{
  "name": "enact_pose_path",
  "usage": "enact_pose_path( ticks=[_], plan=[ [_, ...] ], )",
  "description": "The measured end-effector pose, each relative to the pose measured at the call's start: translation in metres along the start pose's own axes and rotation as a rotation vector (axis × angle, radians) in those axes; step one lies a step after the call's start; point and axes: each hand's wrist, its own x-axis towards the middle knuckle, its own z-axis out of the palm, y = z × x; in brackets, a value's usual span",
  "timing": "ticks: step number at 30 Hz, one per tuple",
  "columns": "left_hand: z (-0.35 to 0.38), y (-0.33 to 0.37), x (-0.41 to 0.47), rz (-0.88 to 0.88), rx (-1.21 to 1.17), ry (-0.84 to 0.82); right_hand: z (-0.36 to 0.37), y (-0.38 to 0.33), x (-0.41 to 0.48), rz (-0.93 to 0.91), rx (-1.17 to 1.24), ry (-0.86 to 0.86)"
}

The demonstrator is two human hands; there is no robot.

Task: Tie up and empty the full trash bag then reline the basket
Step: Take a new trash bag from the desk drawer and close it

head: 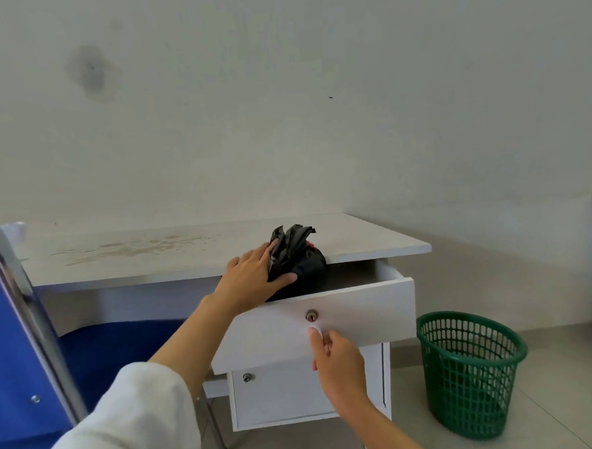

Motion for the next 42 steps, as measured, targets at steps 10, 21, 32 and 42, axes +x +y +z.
enact_pose_path(
  ticks=[10,21,32,42],
  plan=[
    [-0.003,-0.018,0.026,-0.392,-0.234,0.219,0.022,-0.002,0.038,0.036,0.061,0.125],
    [0.014,-0.019,0.024,-0.254,-0.255,0.497,0.026,0.001,0.020,0.009,0.070,0.292],
    [0.024,-0.007,0.002,0.125,0.004,0.358,0.010,-0.002,0.001,0.019,0.071,0.239],
    [0.000,-0.017,-0.001,0.210,-0.022,0.528,0.007,0.000,0.001,0.019,0.006,0.199]
  ],
)
